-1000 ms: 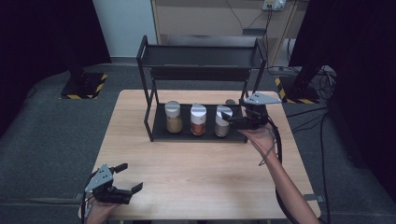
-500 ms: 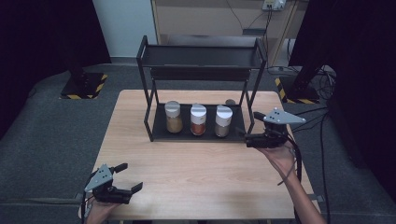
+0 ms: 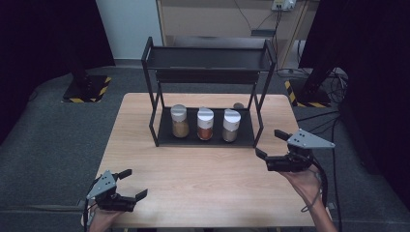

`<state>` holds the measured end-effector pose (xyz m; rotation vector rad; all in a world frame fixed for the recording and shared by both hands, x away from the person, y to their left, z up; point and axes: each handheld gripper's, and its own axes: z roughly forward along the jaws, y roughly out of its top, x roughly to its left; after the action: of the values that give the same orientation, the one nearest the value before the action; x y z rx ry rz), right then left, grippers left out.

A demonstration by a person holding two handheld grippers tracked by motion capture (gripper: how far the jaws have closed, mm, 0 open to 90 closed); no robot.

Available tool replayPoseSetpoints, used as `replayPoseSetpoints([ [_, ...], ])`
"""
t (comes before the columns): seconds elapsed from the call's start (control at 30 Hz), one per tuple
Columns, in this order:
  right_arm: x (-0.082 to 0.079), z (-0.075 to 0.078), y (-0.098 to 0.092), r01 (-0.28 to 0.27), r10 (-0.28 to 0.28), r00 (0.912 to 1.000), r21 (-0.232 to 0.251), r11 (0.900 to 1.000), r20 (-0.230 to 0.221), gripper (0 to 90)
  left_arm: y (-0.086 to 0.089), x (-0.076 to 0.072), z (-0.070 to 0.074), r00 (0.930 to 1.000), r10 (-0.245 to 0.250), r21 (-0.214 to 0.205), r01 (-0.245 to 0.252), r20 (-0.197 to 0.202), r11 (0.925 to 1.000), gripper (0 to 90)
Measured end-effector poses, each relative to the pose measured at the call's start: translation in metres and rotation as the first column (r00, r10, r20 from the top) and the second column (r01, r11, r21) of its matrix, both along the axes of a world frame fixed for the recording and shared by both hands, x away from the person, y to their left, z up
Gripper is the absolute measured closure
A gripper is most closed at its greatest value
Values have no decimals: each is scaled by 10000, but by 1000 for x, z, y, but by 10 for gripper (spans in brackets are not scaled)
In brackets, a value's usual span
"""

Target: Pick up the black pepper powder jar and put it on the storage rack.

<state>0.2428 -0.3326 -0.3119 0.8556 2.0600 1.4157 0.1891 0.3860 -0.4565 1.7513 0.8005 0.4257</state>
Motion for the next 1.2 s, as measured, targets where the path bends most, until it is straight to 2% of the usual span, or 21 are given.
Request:
replayPoseSetpoints([
  [0.27, -23, -6, -11, 31, -32, 10000, 184, 9998, 72, 93, 1, -1, -1, 10000, 38, -76, -38, 2, 10000, 4],
  [0.43, -39, -12, -16, 189, -191, 9997, 113, 9998, 177, 92, 2, -1, -1, 10000, 71, -113, -71, 8, 9999, 4],
  [0.7, -61, -32, -26, 564, -567, 9981, 166, 9983, 229, 91, 2, -1, -1, 10000, 97, -127, -97, 18, 9999, 4],
  [0.93, -70, -50, -34, 746, -746, 9972, 248, 9969, -8, 91, 3, -1, -2, 9999, 124, -157, -124, 29, 9998, 5],
  [1.2, -71, -69, -38, 833, -826, 9963, 294, 9961, -248, 92, 3, -1, -2, 9999, 158, -185, -158, 11, 9997, 5],
])
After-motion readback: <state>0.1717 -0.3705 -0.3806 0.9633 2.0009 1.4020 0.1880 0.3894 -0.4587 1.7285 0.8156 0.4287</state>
